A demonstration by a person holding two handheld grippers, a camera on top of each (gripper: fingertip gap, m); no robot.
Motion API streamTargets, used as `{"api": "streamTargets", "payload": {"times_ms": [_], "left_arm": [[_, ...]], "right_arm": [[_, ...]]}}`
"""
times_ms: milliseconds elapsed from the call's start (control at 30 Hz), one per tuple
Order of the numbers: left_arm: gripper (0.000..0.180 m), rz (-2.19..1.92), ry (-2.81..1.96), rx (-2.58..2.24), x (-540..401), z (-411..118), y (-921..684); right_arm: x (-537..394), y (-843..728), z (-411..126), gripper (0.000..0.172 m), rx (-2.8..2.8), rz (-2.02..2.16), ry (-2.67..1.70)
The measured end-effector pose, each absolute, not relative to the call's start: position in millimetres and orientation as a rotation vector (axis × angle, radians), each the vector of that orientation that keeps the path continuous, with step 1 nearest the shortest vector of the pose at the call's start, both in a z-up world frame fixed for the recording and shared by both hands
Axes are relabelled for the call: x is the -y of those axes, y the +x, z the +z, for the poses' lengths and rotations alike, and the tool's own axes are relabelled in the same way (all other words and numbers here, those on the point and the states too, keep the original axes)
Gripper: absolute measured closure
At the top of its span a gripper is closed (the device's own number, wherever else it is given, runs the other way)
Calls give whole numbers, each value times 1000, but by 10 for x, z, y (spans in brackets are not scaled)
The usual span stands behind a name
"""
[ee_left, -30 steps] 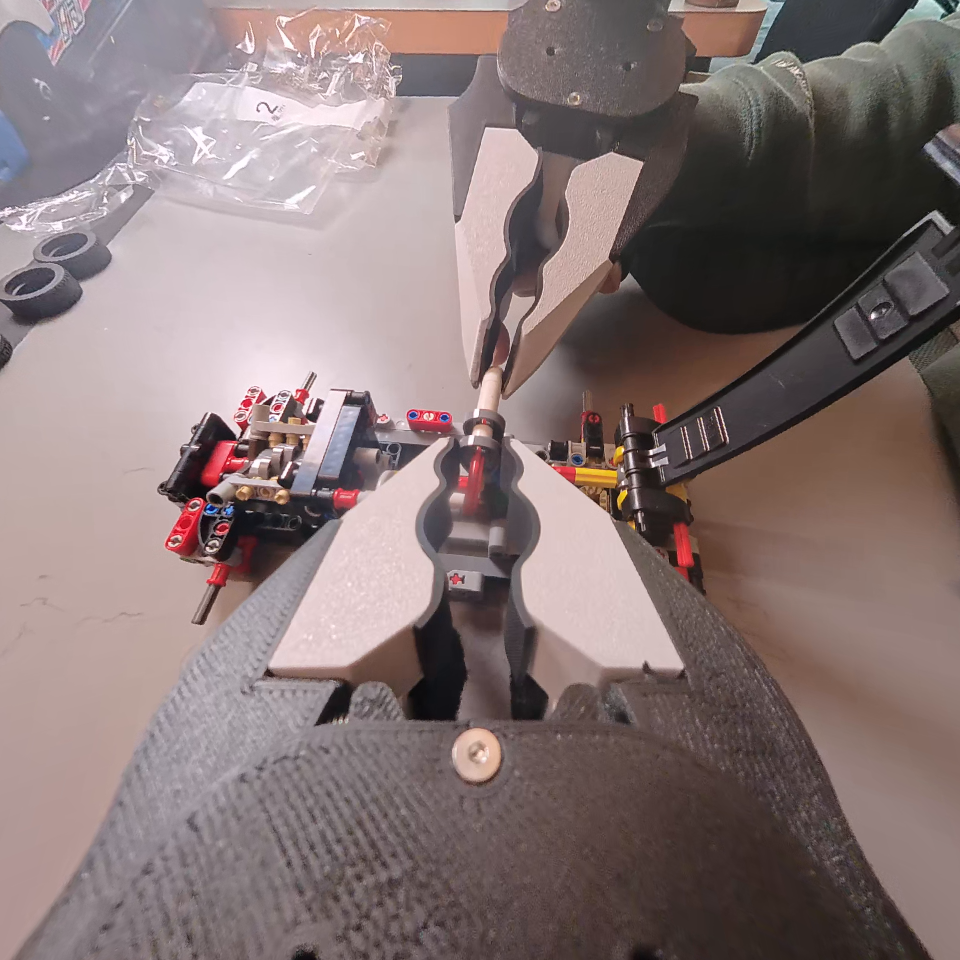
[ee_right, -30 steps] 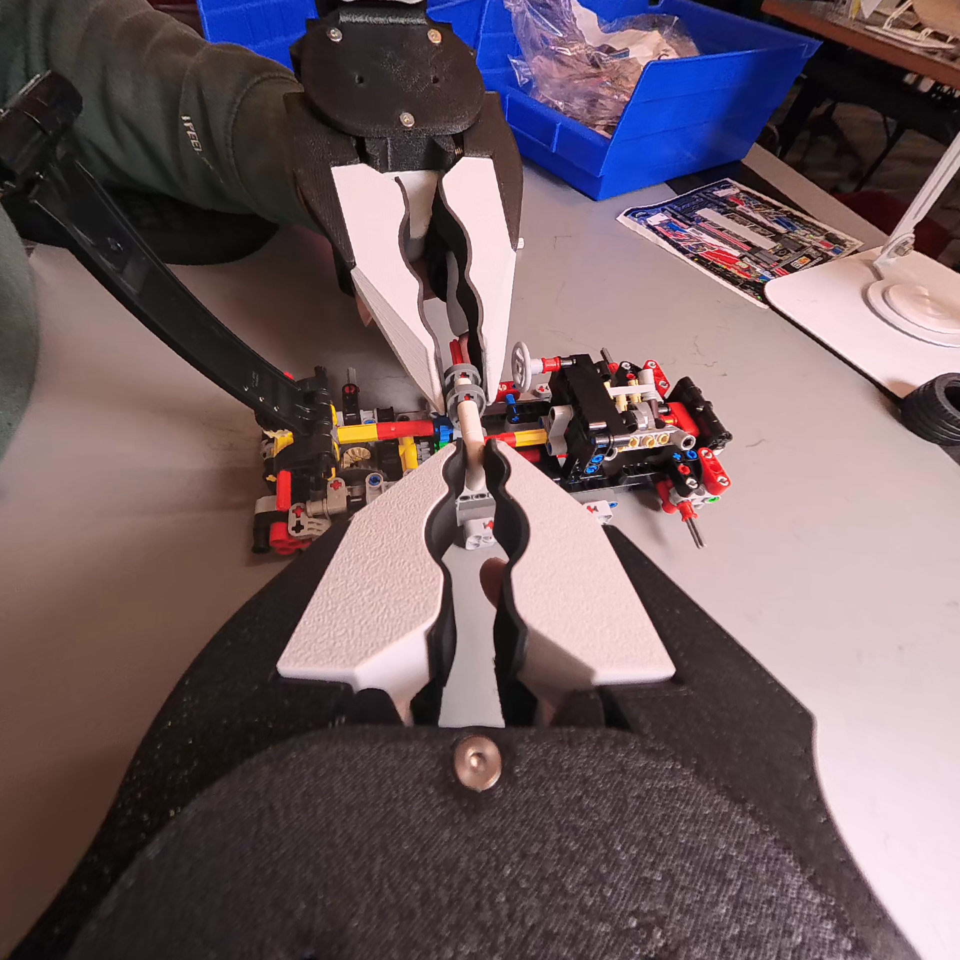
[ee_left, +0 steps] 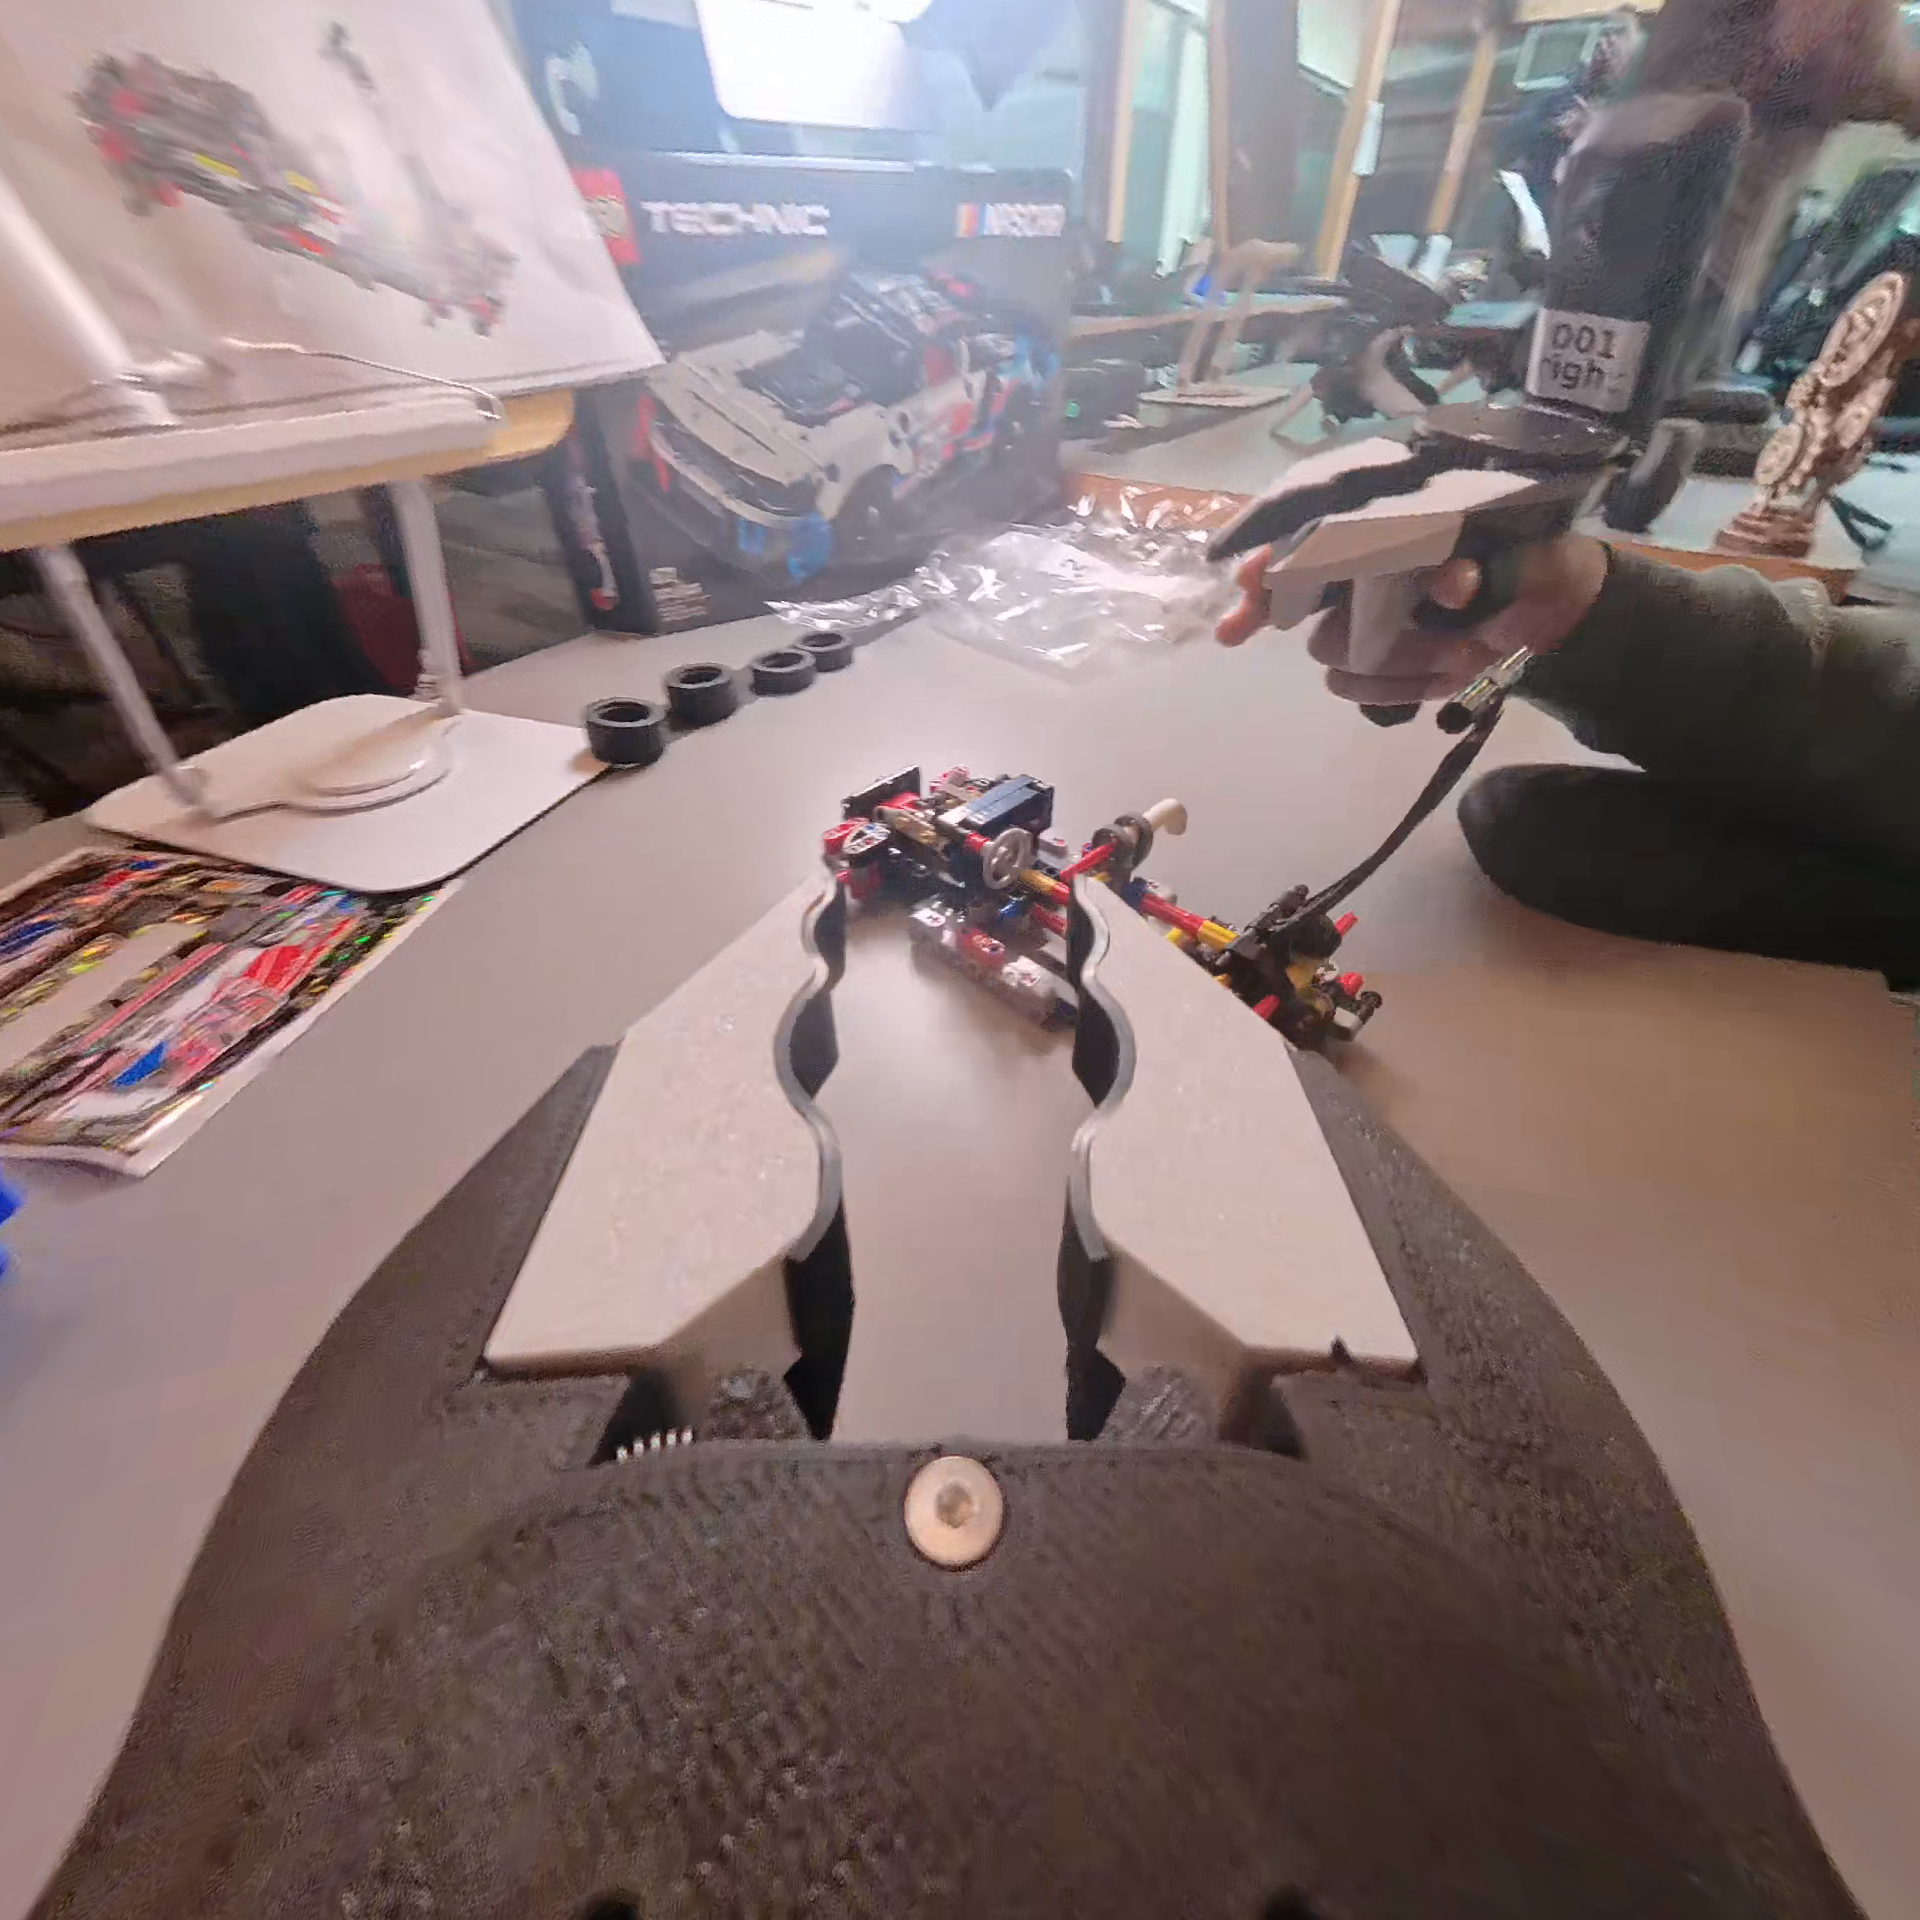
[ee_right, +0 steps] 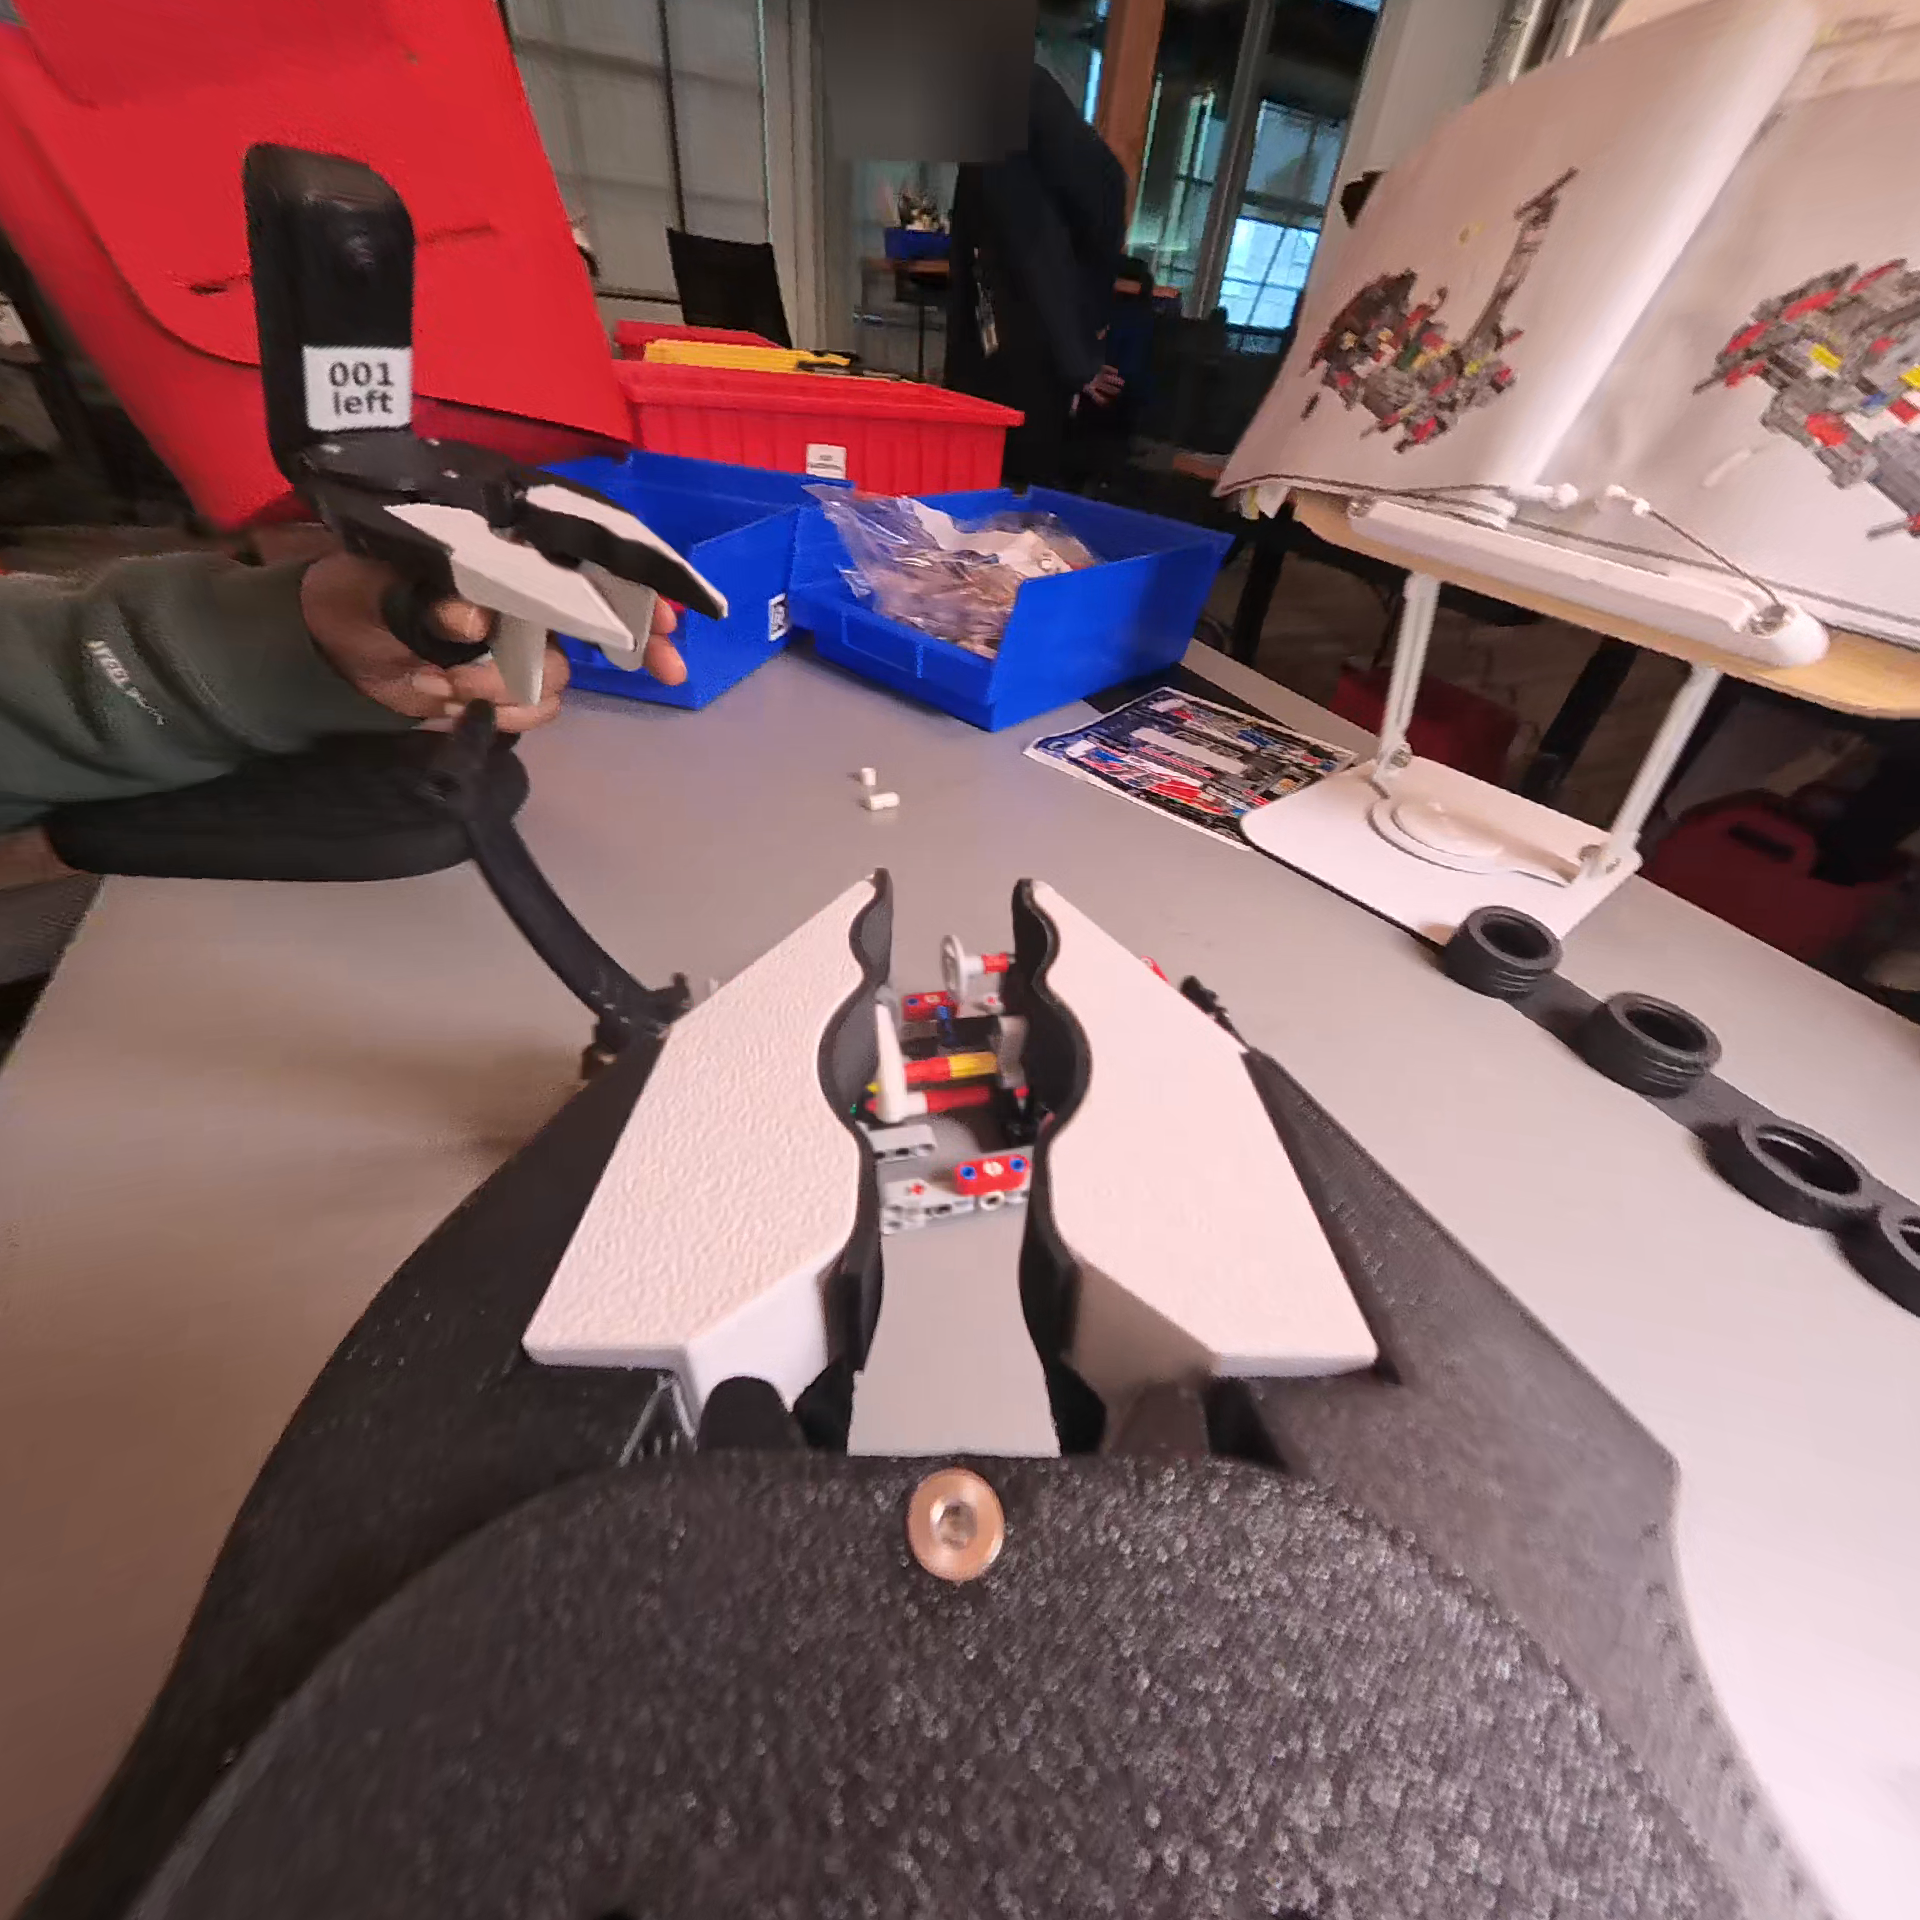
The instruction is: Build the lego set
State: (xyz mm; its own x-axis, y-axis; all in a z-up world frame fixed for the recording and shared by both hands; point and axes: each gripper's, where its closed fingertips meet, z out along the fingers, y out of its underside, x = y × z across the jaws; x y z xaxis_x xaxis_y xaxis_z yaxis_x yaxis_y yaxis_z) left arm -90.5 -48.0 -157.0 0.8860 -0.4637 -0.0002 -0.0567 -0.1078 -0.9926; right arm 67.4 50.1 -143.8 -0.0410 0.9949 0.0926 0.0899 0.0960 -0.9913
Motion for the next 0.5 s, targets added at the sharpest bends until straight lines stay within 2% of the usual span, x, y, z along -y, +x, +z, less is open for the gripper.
{"api": "streamTargets", "payload": {"times_ms": [133, 333, 433, 500], "left_arm": [[149, -270, -1623, -265, 840, -1516, -1228], [161, -161, -1541, -101, 1453, -1370, -1627], [161, -194, -1565, -85, 1617, -1486, -1599], [161, -210, -1616, -96, 1610, -1650, -1531]], "right_arm": [[-148, 677, -1459, 149, 1446, 1118, -1162], [267, 698, -1736, 133, 1589, 1132, -1206], [437, 608, -1945, 121, 1693, 1126, -1253], [448, 501, -2036, 122, 1714, 1048, -1253]]}}
